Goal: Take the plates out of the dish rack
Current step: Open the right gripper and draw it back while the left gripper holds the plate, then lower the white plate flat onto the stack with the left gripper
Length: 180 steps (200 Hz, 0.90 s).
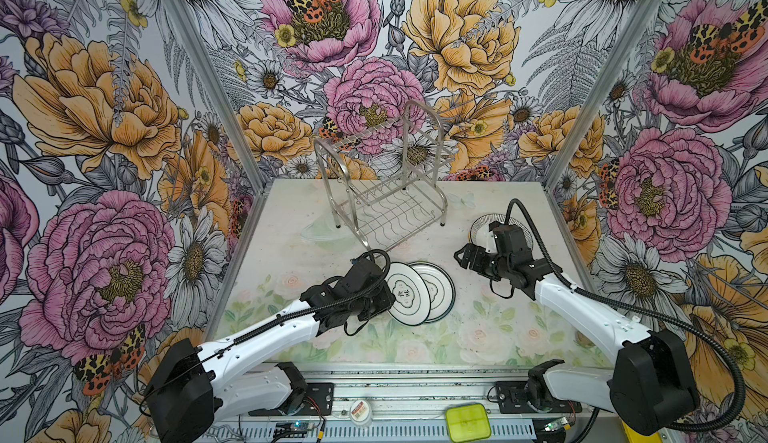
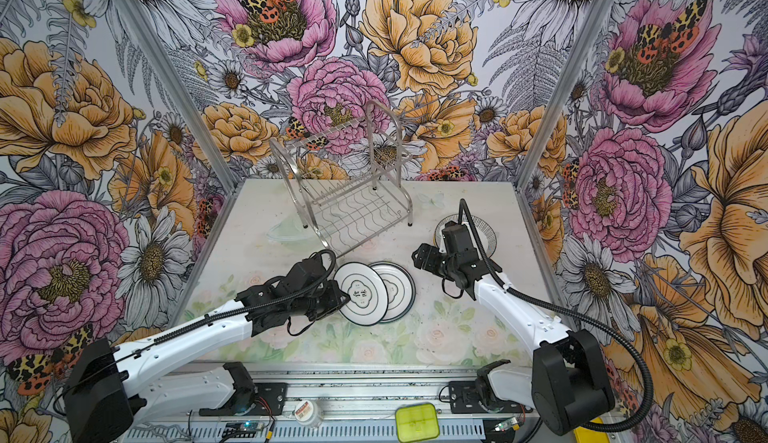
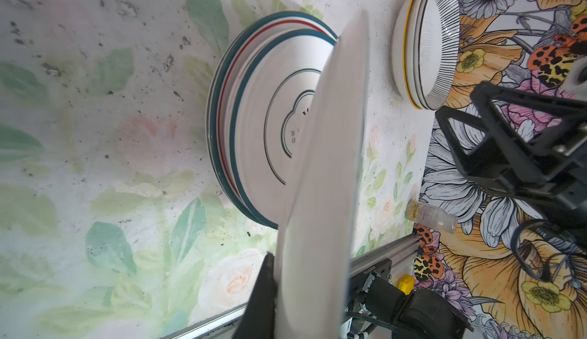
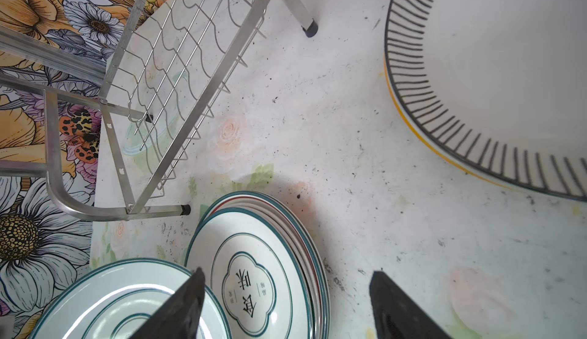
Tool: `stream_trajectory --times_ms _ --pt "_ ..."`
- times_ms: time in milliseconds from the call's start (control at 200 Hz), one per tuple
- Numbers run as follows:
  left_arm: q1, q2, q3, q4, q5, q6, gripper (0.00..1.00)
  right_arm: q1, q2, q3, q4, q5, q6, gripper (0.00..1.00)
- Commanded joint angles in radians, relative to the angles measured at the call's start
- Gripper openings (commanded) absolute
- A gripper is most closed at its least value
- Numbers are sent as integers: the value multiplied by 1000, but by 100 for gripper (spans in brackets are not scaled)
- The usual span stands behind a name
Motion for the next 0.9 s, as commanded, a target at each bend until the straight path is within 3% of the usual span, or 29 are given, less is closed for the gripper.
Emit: stream_trajectory --times_ms 0,786,896 --pt "-5 -5 -23 137 -28 -38 0 -5 -46 7 -4 9 -23 83" --pt "0 228 11 250 19 -64 0 -5 -55 -12 -15 11 -45 83" --pt "-5 245 14 246 21 -67 4 -6 -54 -12 -15 9 -54 83"
